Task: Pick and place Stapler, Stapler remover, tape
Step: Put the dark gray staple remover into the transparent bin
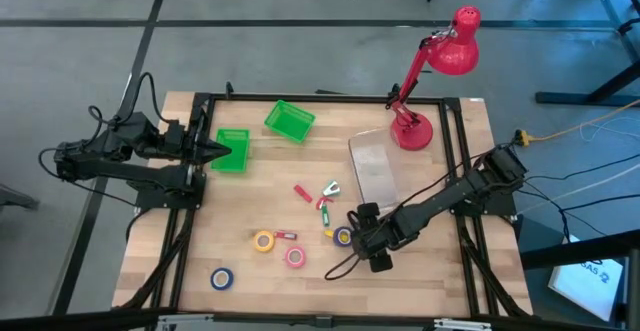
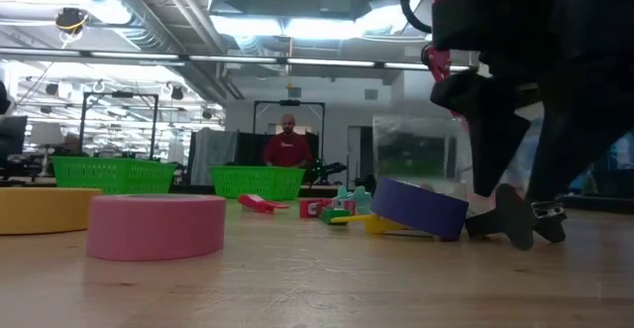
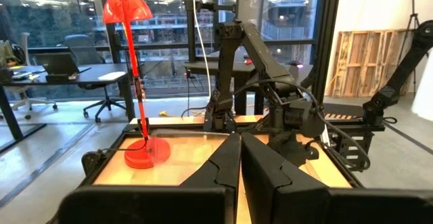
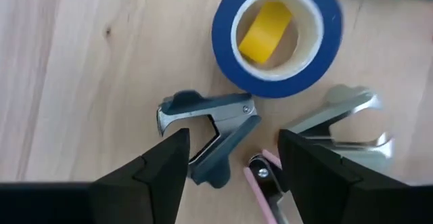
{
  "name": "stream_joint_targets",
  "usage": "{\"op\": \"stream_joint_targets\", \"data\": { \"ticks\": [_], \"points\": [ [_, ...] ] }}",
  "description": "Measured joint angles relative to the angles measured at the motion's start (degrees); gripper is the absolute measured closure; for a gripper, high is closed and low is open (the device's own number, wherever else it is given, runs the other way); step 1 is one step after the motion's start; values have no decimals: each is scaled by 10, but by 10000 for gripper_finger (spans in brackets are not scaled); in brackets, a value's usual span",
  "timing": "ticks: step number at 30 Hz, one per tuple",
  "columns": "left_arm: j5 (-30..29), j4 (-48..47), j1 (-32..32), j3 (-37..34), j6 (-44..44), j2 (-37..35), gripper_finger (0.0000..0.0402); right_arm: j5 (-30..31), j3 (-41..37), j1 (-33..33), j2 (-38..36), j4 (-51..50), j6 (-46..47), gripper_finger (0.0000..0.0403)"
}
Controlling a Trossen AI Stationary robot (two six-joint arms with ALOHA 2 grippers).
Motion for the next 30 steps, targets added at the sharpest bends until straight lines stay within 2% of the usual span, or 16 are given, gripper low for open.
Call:
{"op": "stream_joint_targets", "data": {
  "ticks": [4, 16, 19, 30],
  "points": [
    [0, 0, 0, 0, 0, 0, 392, -12, 4, -1, 26, 1, 7, 176],
    [0, 0, 0, 0, 0, 0, 391, -32, 9, 0, 31, 3, 9, 180],
    [0, 0, 0, 0, 0, 0, 392, -40, 9, 0, 31, 3, 21, 198],
    [0, 0, 0, 0, 0, 0, 391, -41, 9, 0, 31, 3, 39, 306]
  ]
}}
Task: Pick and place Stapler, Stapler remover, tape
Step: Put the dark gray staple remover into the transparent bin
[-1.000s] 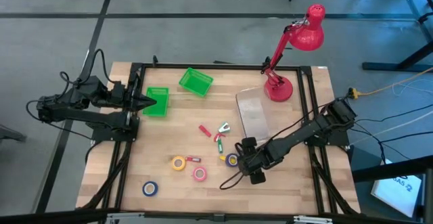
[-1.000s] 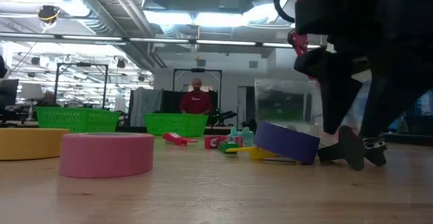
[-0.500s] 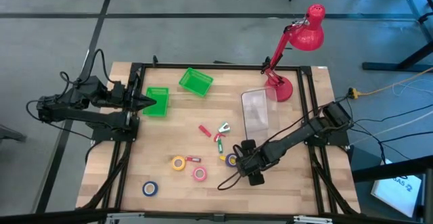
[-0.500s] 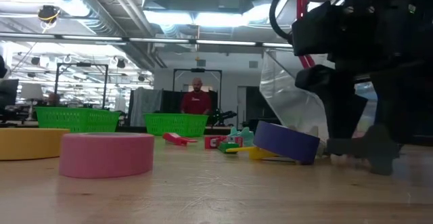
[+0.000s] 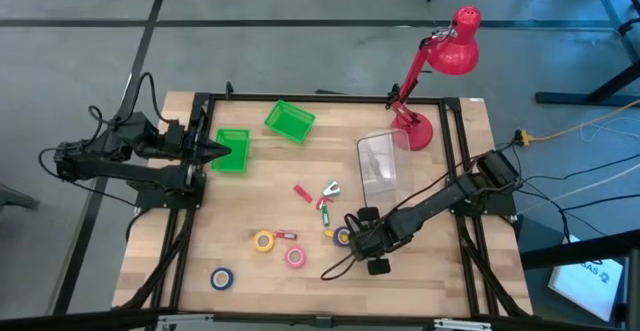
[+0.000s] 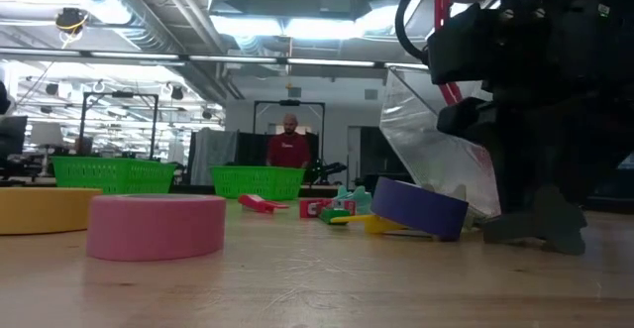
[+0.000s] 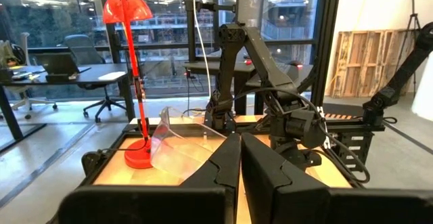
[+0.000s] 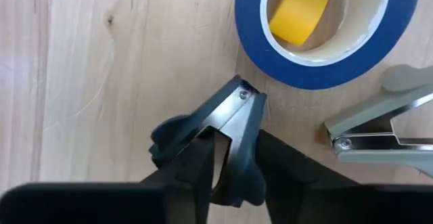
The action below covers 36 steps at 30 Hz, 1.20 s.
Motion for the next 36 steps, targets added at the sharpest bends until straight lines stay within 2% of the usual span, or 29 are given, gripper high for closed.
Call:
{"op": "stream_joint_targets", "data": {
  "ticks": [7, 16, 22, 27, 32, 36],
  "points": [
    [0, 0, 0, 0, 0, 0, 395, 0, 13, 0, -2, -8, 0, 357],
    [0, 0, 0, 0, 0, 0, 391, 0, 86, 0, -2, -84, -4, 332],
    [0, 0, 0, 0, 0, 0, 394, 0, 157, 0, -2, -147, -29, 358],
    [0, 0, 0, 0, 0, 0, 394, 0, 224, 0, -2, -211, -34, 357],
    [0, 0, 0, 0, 0, 0, 391, 14, 292, 0, -2, -255, -35, 338],
    [0, 0, 0, 0, 0, 0, 392, 17, 340, -7, -3, -282, -36, 347]
  ]
}}
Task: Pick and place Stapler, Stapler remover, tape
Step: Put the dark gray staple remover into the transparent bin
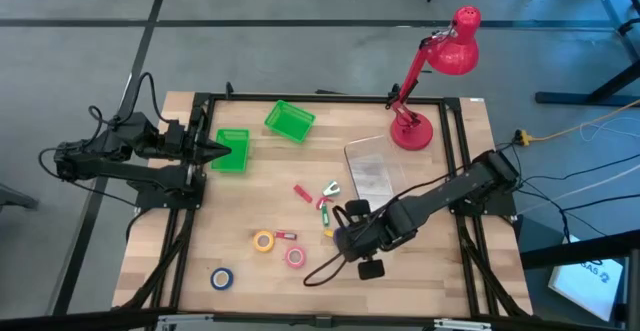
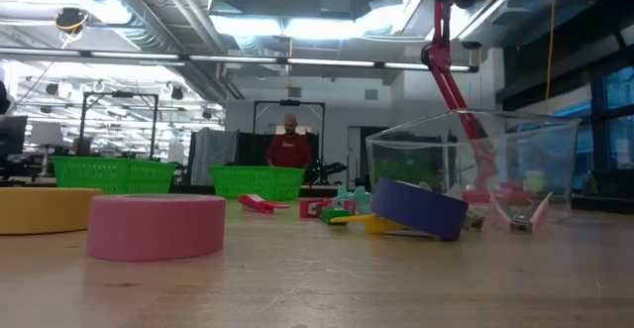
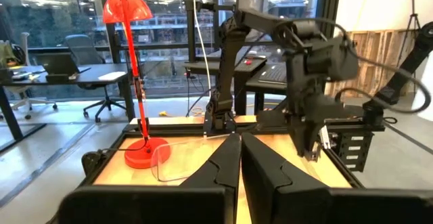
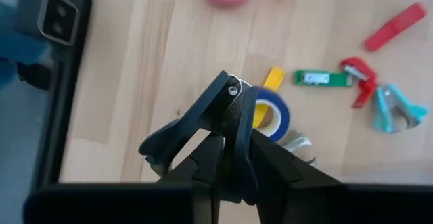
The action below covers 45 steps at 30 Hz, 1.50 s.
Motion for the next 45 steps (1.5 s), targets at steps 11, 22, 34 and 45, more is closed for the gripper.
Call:
{"op": "stream_joint_targets", "data": {
  "ticks": [11, 22, 34, 45],
  "points": [
    [0, 0, 0, 0, 0, 0, 391, 0, 95, -24, -1, -53, -12, 337],
    [0, 0, 0, 0, 0, 0, 395, 0, 116, -85, -1, -79, -12, 350],
    [0, 0, 0, 0, 0, 0, 395, 0, 116, -194, -11, -83, -28, 352],
    [0, 0, 0, 0, 0, 0, 391, 0, 116, -283, -24, -92, -28, 346]
  ]
}}
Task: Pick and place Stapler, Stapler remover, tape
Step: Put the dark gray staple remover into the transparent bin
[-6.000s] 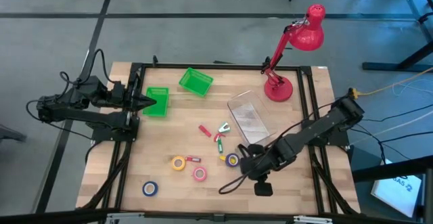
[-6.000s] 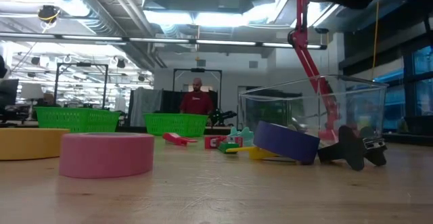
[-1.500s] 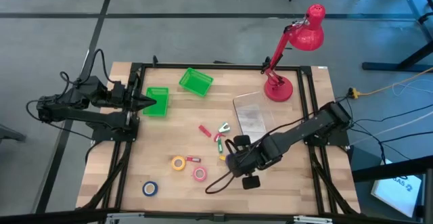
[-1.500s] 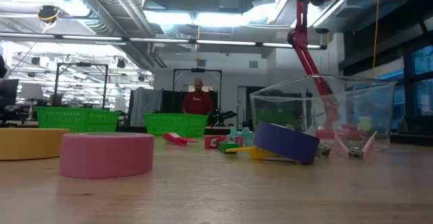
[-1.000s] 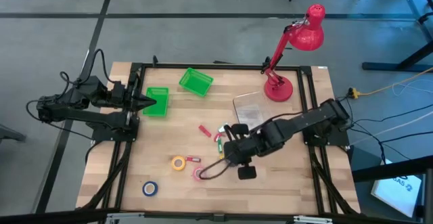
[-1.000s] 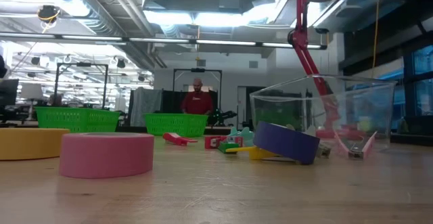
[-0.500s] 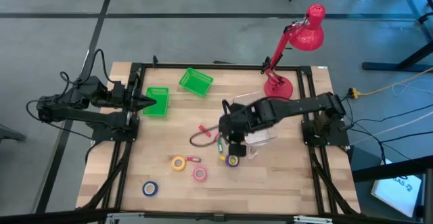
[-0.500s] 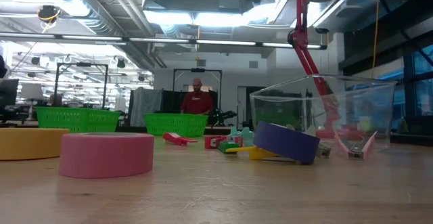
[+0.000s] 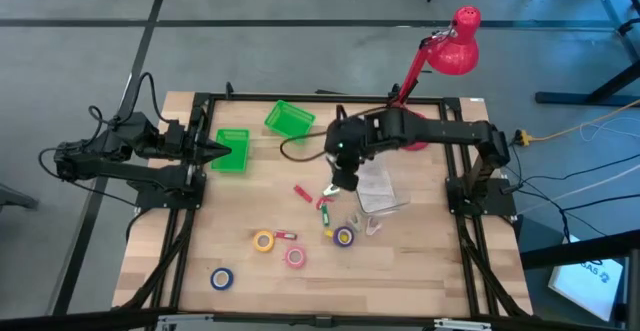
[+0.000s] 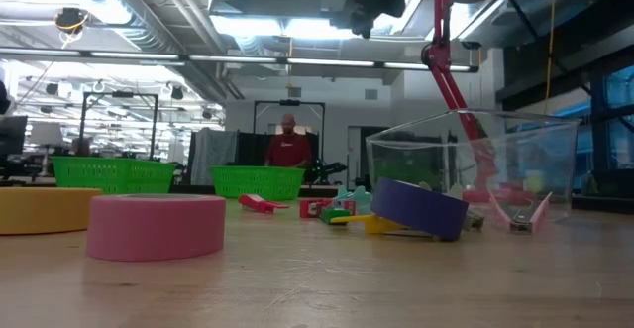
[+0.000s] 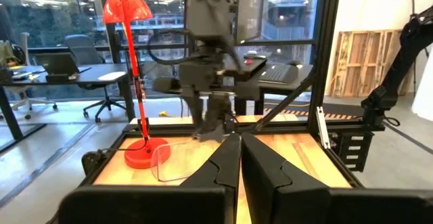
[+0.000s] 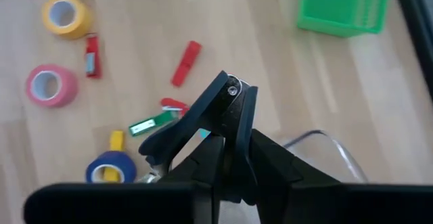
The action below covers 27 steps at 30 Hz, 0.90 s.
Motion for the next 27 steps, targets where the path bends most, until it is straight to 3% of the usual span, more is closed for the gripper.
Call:
{"op": "stream_joint_targets", "data": {
  "ticks": [9, 15, 21, 27],
  "points": [
    [0, 0, 0, 0, 0, 0, 394, 5, 0, -39, -4, -35, 3, 341],
    [0, 0, 0, 0, 0, 0, 391, 62, -28, -44, -31, -77, 27, 349],
    [0, 0, 0, 0, 0, 0, 395, 75, -121, -44, -78, -79, 39, 346],
    [0, 0, 0, 0, 0, 0, 392, 62, -245, -44, -136, -16, 30, 344]
  ]
}}
